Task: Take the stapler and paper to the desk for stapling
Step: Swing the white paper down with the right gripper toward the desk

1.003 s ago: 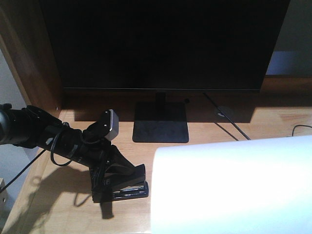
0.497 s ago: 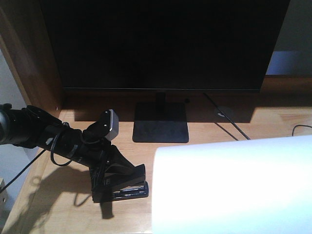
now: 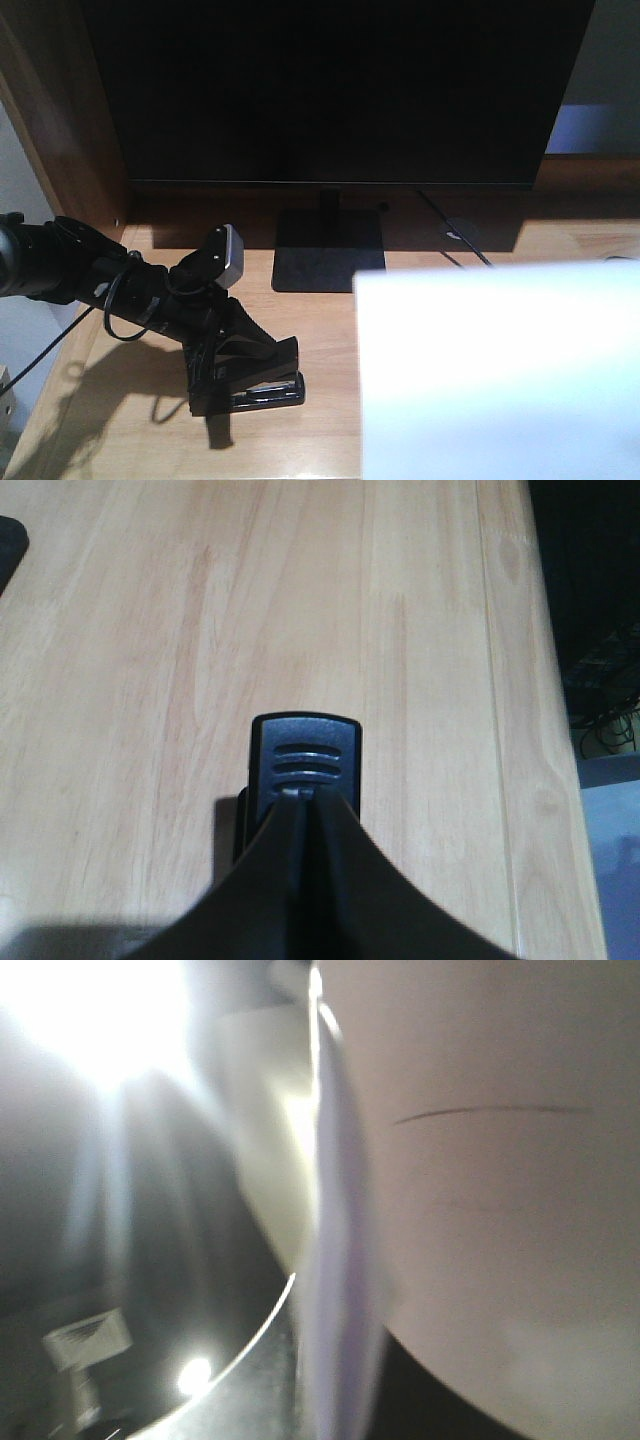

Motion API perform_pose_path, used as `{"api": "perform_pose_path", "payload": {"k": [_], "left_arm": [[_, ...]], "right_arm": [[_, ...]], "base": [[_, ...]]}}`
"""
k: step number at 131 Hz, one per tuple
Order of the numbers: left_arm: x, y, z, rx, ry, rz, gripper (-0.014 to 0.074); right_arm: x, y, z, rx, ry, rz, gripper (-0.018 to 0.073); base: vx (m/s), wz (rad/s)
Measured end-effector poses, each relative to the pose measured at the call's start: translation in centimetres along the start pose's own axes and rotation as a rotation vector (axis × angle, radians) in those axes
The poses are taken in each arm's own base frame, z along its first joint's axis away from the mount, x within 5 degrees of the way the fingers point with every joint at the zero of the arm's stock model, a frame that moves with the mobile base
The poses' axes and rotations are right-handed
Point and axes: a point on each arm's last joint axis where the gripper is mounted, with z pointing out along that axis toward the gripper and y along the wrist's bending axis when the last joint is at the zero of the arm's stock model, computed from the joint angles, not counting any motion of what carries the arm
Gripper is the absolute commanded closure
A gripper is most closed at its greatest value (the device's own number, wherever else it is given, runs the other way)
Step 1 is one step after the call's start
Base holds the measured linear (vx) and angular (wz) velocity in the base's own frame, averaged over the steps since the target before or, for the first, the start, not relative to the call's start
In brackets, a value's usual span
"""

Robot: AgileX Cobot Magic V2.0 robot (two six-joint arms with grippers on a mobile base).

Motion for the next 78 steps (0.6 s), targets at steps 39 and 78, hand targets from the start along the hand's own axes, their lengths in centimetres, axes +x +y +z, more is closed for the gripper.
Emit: {"api": "perform_pose_path", "payload": {"k": [39,78], "left_arm": [[0.0,0.0,0.0,0.000,0.000,0.000,0.0603],[0.0,0.0,0.0,0.000,0.000,0.000,0.0603]], "right_arm": [[-0.9,-1.8,0.4,0.125,-0.087,-0.014,0.0561],[-1.3,-6.5,2.3,0.200,-0.082,0.058,0.0561]], "base": [[0.00,0.00],[0.00,0.00]]}}
